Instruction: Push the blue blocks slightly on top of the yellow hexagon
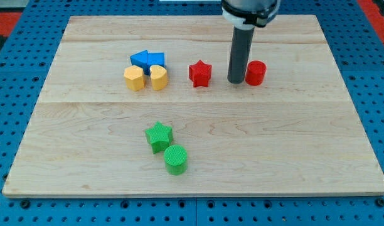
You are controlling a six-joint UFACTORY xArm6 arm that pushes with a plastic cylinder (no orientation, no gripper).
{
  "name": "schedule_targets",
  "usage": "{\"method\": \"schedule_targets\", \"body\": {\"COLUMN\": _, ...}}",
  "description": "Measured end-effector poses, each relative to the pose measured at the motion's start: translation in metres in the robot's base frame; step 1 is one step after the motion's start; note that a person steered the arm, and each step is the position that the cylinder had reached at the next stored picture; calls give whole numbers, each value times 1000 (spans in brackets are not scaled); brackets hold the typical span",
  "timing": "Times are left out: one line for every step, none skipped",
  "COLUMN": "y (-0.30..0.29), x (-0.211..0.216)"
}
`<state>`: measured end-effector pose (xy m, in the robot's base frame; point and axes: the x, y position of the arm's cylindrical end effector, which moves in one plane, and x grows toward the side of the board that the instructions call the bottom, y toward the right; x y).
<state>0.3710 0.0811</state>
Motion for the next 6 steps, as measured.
{"method": "schedule_targets", "body": {"y": -21, "x": -40}}
{"method": "schedule_targets", "body": {"y": -71, "x": -40}}
{"method": "schedule_targets", "body": {"y": -96, "x": -38}}
{"method": "schedule_targets", "body": {"y": -90, "x": -22}}
{"method": "schedule_targets", "body": {"y": -99, "x": -38}}
{"method": "schedule_targets", "body": {"y": -136, "x": -41}}
